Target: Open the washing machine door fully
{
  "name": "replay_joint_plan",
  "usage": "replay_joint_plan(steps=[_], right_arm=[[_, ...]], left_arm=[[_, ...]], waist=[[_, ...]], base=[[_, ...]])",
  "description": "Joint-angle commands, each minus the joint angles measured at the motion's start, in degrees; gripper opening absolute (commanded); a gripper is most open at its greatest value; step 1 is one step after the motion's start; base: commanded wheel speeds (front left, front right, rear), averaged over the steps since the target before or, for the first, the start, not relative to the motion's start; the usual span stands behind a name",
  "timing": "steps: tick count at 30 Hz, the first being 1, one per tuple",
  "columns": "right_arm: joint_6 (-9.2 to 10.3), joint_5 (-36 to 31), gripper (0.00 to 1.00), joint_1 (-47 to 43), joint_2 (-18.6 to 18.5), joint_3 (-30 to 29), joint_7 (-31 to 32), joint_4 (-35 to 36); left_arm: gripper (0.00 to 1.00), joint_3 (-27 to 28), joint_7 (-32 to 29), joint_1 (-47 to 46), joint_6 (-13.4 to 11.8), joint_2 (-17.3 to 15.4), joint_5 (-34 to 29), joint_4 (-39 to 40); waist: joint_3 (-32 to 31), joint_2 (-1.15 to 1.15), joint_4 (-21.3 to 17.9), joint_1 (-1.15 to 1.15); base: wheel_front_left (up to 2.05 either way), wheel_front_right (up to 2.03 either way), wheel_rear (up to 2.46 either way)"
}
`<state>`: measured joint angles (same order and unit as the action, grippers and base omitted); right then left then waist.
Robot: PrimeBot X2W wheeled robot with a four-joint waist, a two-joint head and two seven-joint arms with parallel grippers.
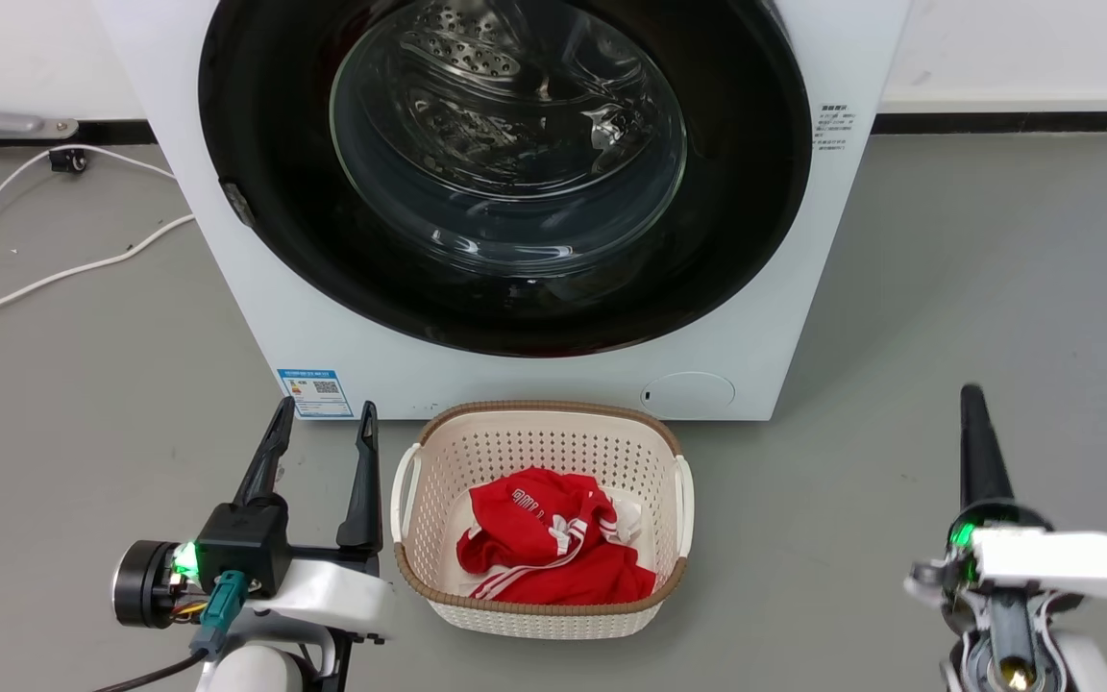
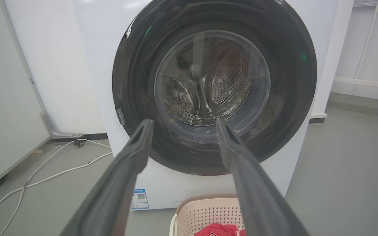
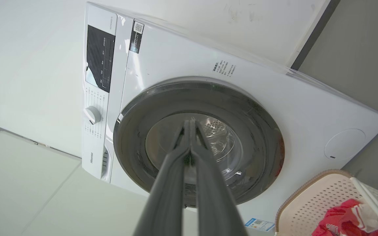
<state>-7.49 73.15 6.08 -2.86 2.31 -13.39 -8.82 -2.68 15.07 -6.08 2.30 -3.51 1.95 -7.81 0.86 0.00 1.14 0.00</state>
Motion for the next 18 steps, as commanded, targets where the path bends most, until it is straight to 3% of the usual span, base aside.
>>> replay_joint_plan(steps=[1,9,13,18], right_arm=[[0.00,3.4,0.00,2.1,0.0,-0.3,-0.6,-0.2],[0.00,14.0,0.00,11.9,-1.0,-4.9,2.0,-4.7],[0.00,20.2,0.00,20.8,-2.6,-8.5,4.5,-12.1],[0.00,21.3,0.00,33.0,-6.1,-7.9,7.2,-23.5]], left_arm=[[1.00,0.2,0.2,0.1,0.0,0.1,0.1,0.0],[1.00,0.2,0.2,-1.4,-0.3,0.2,-0.1,0.5],[1.00,0.5,0.2,-2.5,-0.1,0.3,0.1,1.1],[1.00,0.6,0.2,-4.9,0.2,0.3,0.4,1.7]], waist=[[0.3,0.00,-0.1,0.00],[2.1,0.00,-0.3,0.00],[4.4,0.00,-0.5,0.00],[7.6,0.00,0.3,0.00]], base=[[0.00,0.00,0.00],[0.00,0.00,0.00],[0.00,0.00,0.00],[0.00,0.00,0.00]])
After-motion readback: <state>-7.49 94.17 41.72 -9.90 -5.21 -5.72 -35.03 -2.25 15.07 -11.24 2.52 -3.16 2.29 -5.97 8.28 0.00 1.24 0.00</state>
